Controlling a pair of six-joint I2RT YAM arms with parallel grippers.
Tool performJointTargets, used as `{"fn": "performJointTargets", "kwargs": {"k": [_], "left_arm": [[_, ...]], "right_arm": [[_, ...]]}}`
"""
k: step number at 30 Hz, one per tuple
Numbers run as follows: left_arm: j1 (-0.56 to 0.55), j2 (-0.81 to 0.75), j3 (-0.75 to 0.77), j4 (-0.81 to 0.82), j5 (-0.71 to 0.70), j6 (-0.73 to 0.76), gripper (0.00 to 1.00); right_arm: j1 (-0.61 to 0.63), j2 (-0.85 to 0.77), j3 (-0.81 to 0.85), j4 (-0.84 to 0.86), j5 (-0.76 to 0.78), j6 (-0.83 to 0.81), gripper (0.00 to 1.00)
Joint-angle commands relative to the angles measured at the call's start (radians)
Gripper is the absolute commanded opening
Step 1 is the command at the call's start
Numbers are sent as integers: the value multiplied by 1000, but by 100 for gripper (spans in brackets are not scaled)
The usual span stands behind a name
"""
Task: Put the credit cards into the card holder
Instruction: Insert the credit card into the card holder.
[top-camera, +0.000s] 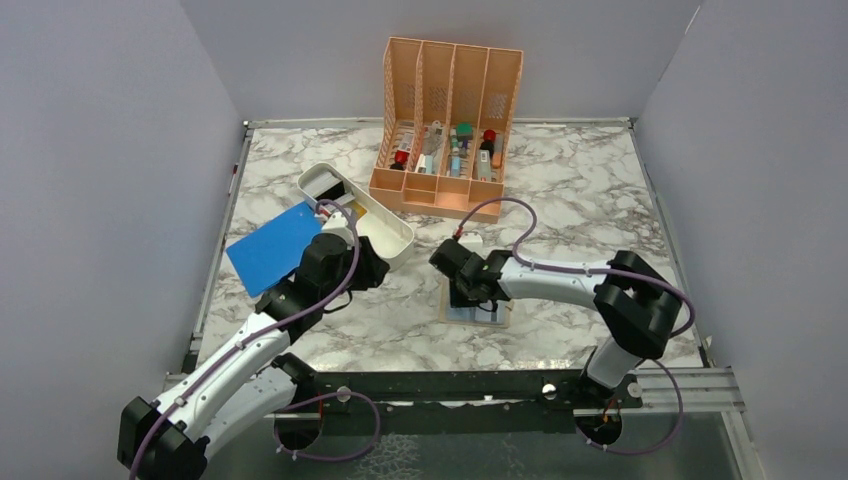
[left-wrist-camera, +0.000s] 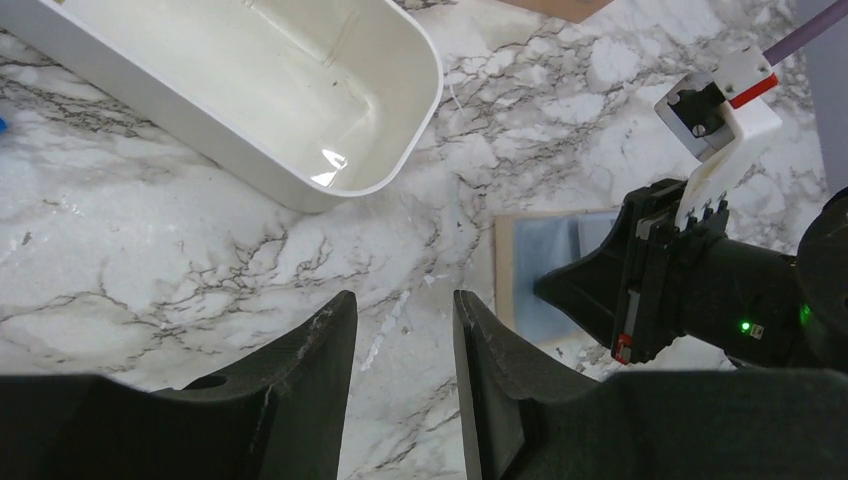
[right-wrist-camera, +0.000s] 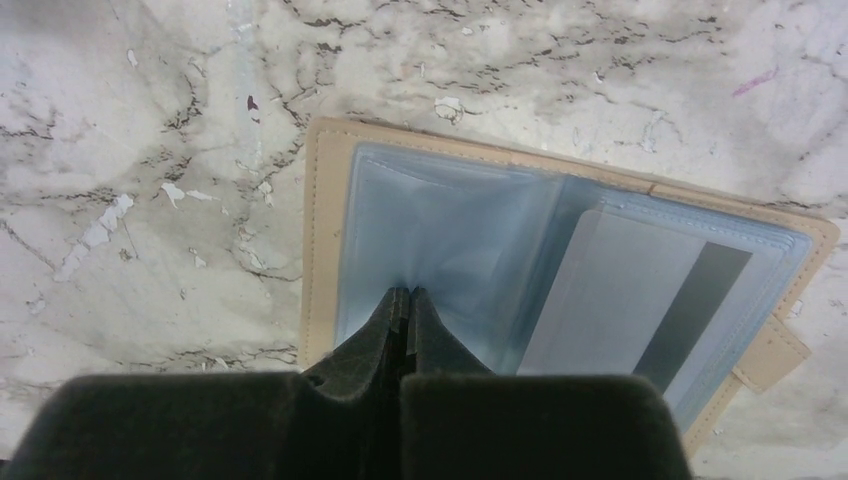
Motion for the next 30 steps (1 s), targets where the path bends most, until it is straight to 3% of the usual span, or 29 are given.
{"fn": "performJointTargets", "kwargs": {"k": [1,6,12,20,30], "left_arm": [[3,-10,-8,92,69,-26,43],[-2,94,-38,182,239,-76,36],[-59,216,-76,308,347,-131,26],[-169,400,-45,411,325,-165,20],[-213,616,40,550,321,-184,16]], "right_arm": [[-2,-84,-33,18,29,-11,1],[-4,-139,-87,120,0,-38,1],[-26,-198,-197,255,-73,-24,1],[-53,-281,-274,299,-86,-25,1],[-95,-342,-331,341,-132,-48,1]]}}
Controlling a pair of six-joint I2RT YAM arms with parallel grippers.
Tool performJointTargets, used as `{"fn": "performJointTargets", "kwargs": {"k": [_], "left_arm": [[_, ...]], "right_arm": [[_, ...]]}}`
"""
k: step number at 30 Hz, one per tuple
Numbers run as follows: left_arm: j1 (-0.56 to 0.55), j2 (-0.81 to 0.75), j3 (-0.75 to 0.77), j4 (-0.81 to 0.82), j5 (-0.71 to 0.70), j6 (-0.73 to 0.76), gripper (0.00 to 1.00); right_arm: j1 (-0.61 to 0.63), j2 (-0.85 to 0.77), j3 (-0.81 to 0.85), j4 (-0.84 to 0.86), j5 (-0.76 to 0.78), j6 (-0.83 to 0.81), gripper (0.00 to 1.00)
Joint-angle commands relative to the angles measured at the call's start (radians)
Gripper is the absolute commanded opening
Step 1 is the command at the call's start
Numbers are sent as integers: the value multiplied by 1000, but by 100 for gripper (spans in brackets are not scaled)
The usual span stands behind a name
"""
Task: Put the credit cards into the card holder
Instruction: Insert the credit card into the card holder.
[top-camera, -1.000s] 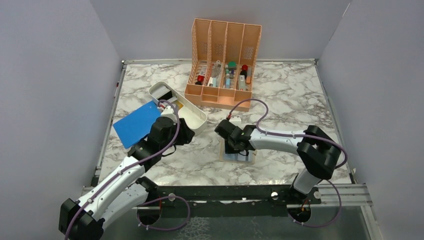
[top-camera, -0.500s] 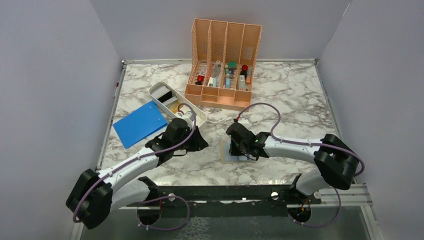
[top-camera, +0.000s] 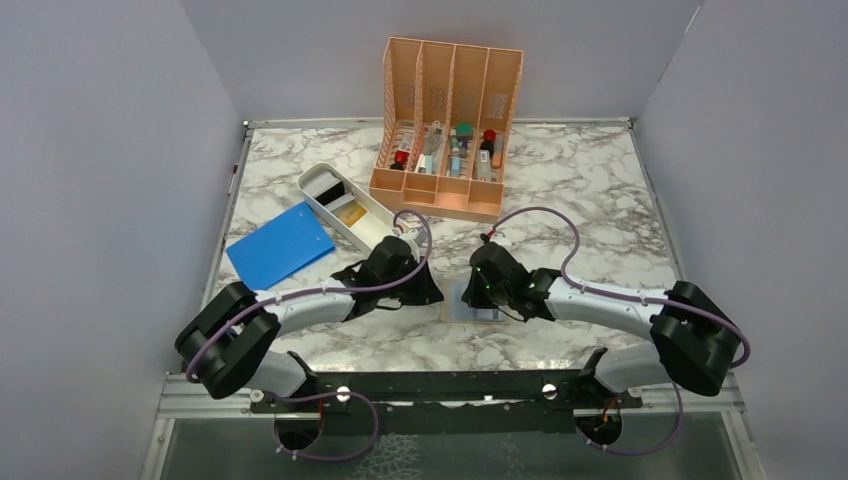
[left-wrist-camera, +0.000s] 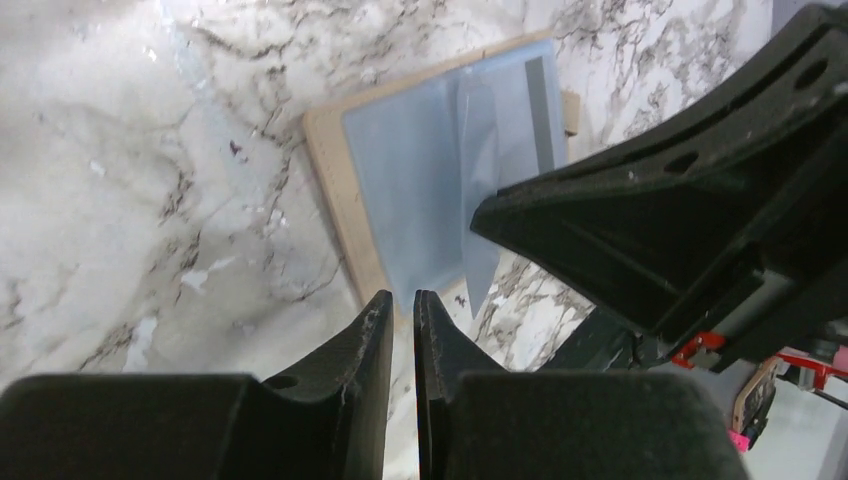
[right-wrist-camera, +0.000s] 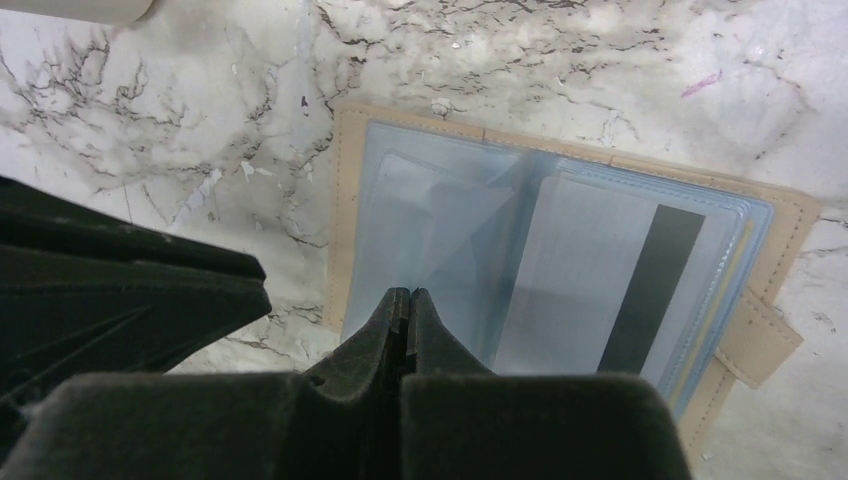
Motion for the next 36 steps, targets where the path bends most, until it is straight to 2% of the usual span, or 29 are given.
{"fn": "performJointTargets", "kwargs": {"k": [1,12,15,19,22,28,36], "left_arm": [[-19,70,73,107,10,-7,16],[-56,203,153,148,41,-18,16],[-67,226,173,160,54,-24,16],[-87,261,208,181,82,-33,16],[-104,294,239,189,91,-34,16],[-128,378,300,192,111,-33,16],[-131,433,326,200,106,-39,16]], "right_arm": [[-20,-41,-28,41,-30,-19,1],[-46,-66,-45,42,-60,-37,1],[-46,-73,-20,-26,-46,-29,10],[-46,-132,20,-170,16,0,27],[-46,-196,58,-283,76,20,33],[-46,-294,82,-369,123,21,35],[-46,-308,109,-411,123,15,35]]}}
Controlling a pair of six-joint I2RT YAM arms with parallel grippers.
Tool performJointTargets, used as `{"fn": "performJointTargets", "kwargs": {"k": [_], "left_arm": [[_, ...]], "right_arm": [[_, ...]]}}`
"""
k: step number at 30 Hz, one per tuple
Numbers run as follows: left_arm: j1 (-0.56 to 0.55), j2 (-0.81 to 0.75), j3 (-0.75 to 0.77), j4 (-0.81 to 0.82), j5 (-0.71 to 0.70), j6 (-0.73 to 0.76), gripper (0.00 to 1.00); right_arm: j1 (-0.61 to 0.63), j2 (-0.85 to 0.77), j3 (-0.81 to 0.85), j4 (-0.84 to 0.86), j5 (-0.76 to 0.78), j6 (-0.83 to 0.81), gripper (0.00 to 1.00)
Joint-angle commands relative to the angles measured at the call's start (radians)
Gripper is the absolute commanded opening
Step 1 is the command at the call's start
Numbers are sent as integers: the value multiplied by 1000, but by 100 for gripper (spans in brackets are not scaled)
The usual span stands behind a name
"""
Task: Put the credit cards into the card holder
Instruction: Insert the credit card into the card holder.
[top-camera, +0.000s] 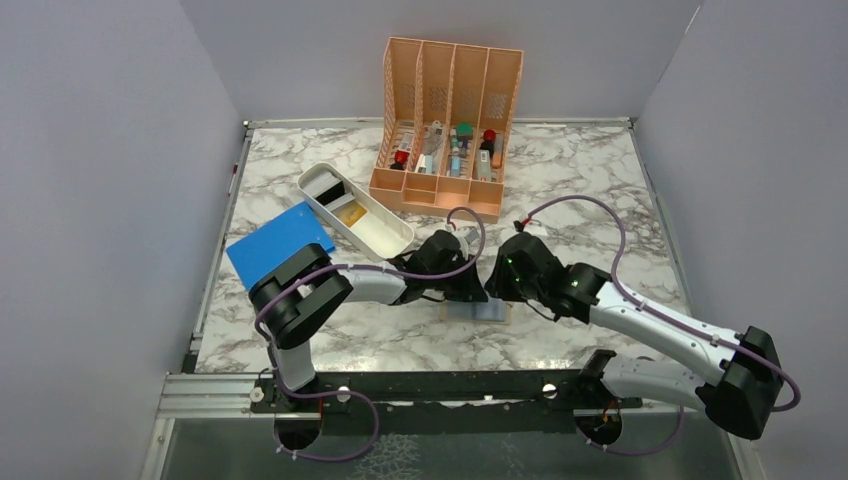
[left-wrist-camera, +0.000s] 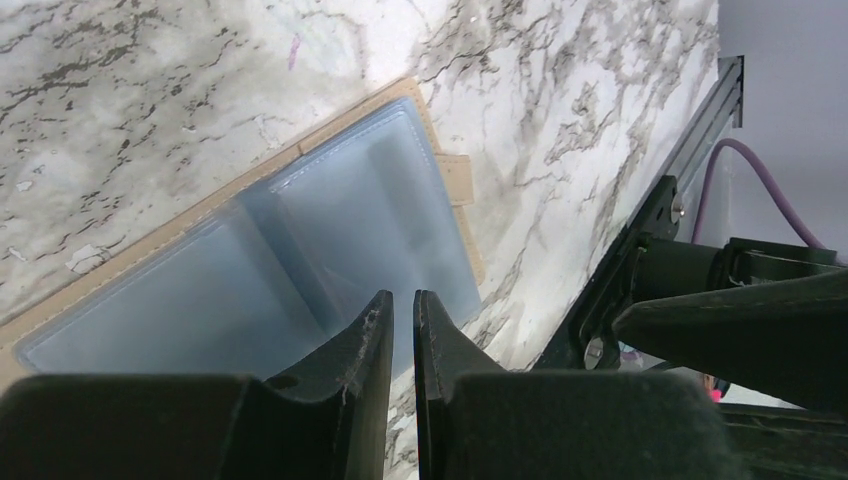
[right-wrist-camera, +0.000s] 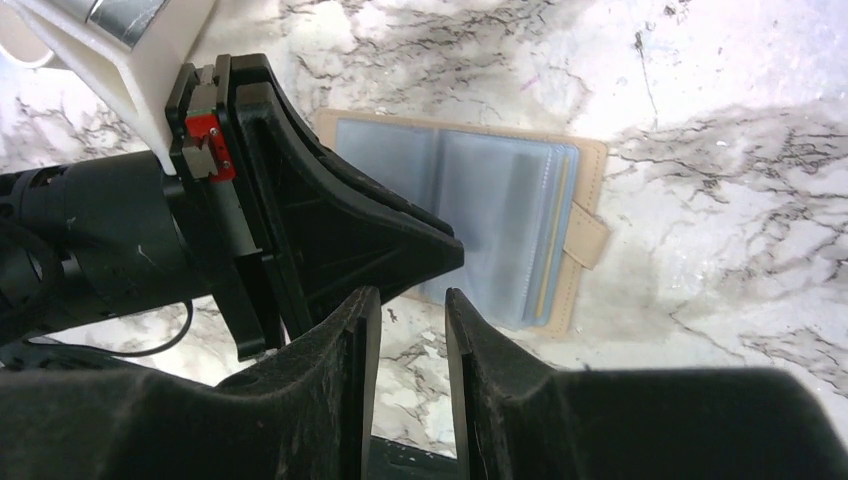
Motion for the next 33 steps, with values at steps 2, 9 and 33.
{"fn": "performJointTargets", "kwargs": {"k": [2,9,33], "left_arm": [[1,5,26,30,7,-7,16],[60,-141,-6,-23,-43,-1,17],[448,-306,245,-679,-538,1068,53]], "right_arm": [[1,-6,27,-56,28,3,35],[1,22,4,-8,-13,-15,35],[-20,105,-50,120,-24,-130,36]]}}
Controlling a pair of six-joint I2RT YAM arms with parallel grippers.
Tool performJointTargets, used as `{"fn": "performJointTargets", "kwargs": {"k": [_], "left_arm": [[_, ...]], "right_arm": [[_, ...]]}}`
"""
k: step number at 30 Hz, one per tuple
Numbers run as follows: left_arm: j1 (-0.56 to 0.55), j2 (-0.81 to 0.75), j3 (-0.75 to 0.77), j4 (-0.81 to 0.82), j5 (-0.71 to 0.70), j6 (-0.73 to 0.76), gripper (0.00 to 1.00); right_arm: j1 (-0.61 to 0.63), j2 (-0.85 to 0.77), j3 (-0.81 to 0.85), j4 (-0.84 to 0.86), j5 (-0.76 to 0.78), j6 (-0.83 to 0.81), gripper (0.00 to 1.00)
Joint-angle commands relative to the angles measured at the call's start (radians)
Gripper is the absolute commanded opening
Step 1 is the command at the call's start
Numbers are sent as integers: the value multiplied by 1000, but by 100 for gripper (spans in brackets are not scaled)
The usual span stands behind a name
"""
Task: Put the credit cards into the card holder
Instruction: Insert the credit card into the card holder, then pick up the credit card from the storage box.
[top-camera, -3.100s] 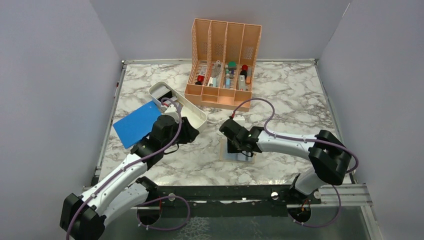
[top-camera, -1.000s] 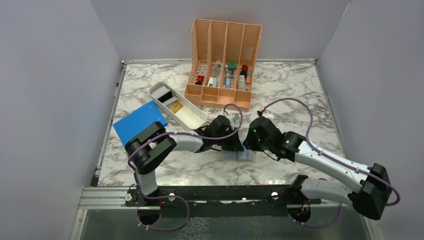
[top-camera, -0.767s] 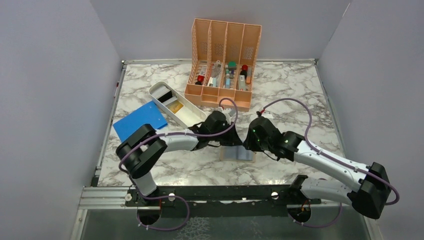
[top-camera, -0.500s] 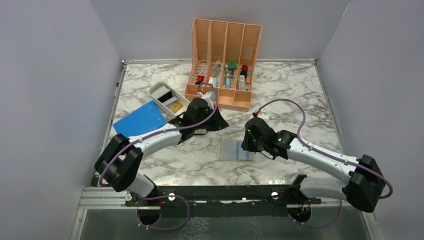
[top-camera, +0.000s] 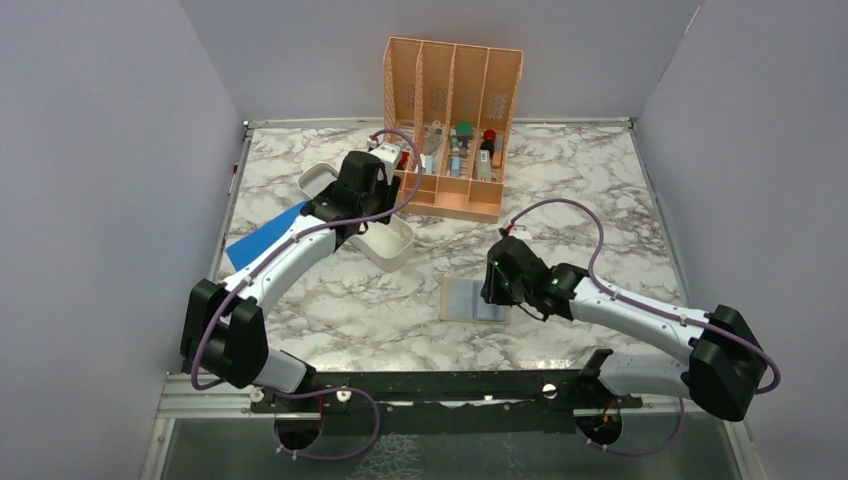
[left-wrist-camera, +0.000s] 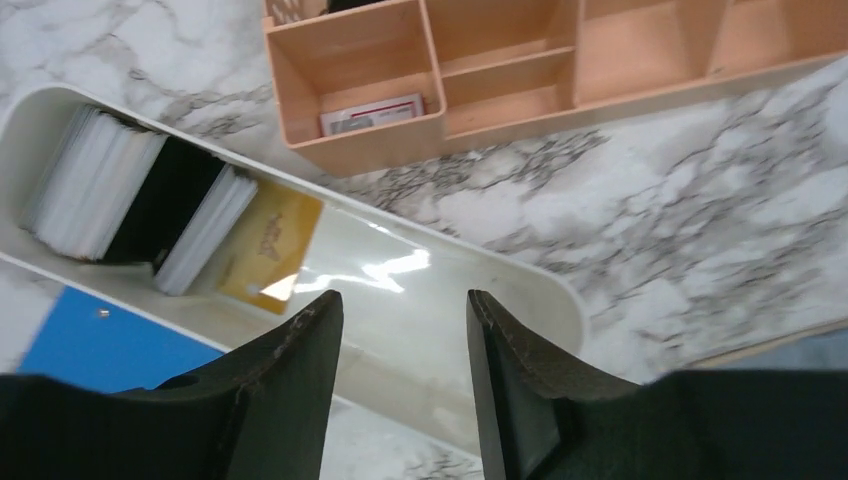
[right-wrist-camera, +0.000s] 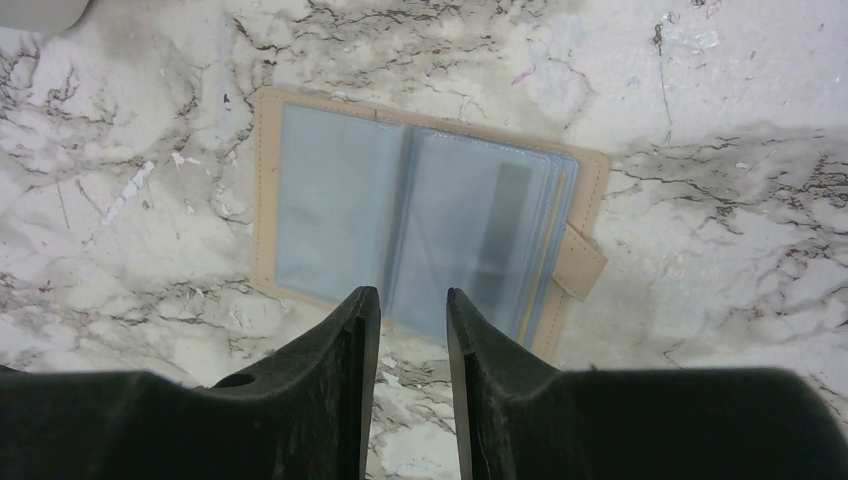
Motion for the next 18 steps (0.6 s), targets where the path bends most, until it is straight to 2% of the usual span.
{"fn": "performJointTargets", "kwargs": {"k": [1,4,6,11,15,18], "left_arm": [[27,53,-33,-41,-119,420,53],[90,86,-17,-22,-75,457,48],[112,93,-28,30,-39,511,48],[156,170,-20,102,-16,621,65],[174,248,-6,110,-26,685,71],[176,267,-4,154,-89,699,74]], "right_arm": [[-20,-26,7,21,-10,-51,36],[-35,-33,18,17,-18,-68,36],[-42,-31,24,18,-30,-80,36],[-56,-22,34,15,-42,-93,36],[-66,-33,37,18,-51,-100,37],[-70,-36,39,16,-49,-101,37]]}}
